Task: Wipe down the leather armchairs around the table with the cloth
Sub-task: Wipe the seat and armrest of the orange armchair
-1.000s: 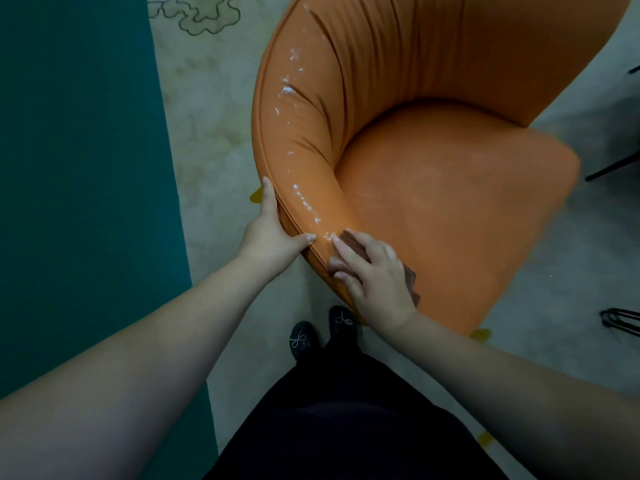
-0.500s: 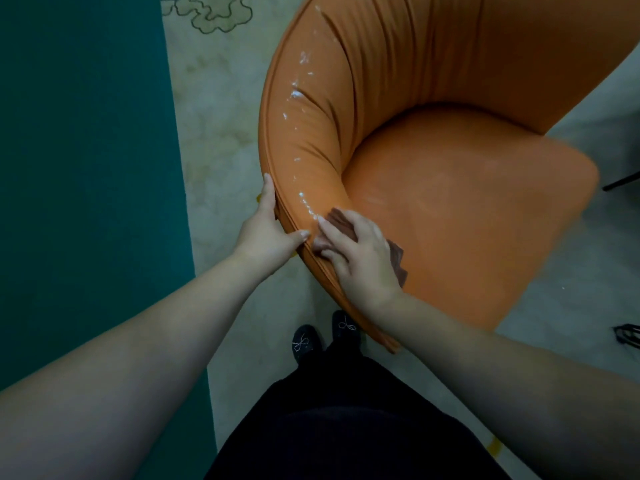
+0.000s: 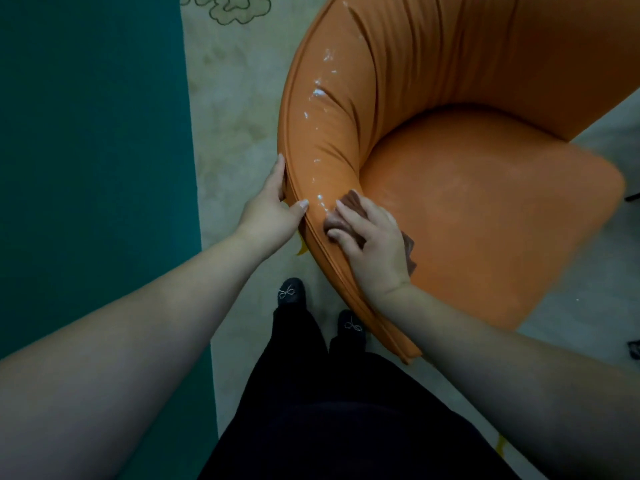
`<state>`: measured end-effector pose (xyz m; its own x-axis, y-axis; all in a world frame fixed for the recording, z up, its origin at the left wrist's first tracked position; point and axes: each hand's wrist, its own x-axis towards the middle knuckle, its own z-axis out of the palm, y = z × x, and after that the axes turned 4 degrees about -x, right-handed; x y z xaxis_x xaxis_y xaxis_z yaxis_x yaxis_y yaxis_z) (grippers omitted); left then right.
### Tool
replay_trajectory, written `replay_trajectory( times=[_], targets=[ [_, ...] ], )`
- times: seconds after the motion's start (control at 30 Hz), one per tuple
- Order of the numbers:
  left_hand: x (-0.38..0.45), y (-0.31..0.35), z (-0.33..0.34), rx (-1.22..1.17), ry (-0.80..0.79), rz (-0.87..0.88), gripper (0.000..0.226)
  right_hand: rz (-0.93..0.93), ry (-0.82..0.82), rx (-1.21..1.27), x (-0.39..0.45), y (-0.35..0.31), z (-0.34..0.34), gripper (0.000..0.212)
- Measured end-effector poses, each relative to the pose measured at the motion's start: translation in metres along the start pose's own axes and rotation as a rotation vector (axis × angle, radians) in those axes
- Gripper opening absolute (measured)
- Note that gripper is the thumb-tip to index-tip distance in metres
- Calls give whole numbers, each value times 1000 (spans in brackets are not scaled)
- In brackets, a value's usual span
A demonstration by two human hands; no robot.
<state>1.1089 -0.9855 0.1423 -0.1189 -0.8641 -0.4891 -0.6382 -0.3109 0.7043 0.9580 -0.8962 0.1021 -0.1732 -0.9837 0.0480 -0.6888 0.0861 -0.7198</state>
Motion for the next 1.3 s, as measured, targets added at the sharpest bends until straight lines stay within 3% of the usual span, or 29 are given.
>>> replay_trajectory(
  times=[0.13,0.37,0.53,0.77,0.97,1.17,1.3],
  targets=[
    [13,3,-9,-25,-34,2,82,-155,-4,-29,-26,3,-7,37],
    [33,6,-16,-31,-49,-26,82,-105,41,-48,39,-18,14,39],
    [42,13,-21,-78,-83,-41,82,-162,35,-80,10,-8,7,40],
    [62,18,-28,-87,-88,-26,79,-56,89,-83,56,-26,20,38],
    [82,28,-40,-80,-151,-4,80,-65,93,-134,25,-27,18,40],
    [87,26,-47,-5,-221,36,83,78,145,-98,94,-41,30,40],
    [96,32,-54,-11,-288,52,83,50,166,-148,71,-38,31,41]
  ],
)
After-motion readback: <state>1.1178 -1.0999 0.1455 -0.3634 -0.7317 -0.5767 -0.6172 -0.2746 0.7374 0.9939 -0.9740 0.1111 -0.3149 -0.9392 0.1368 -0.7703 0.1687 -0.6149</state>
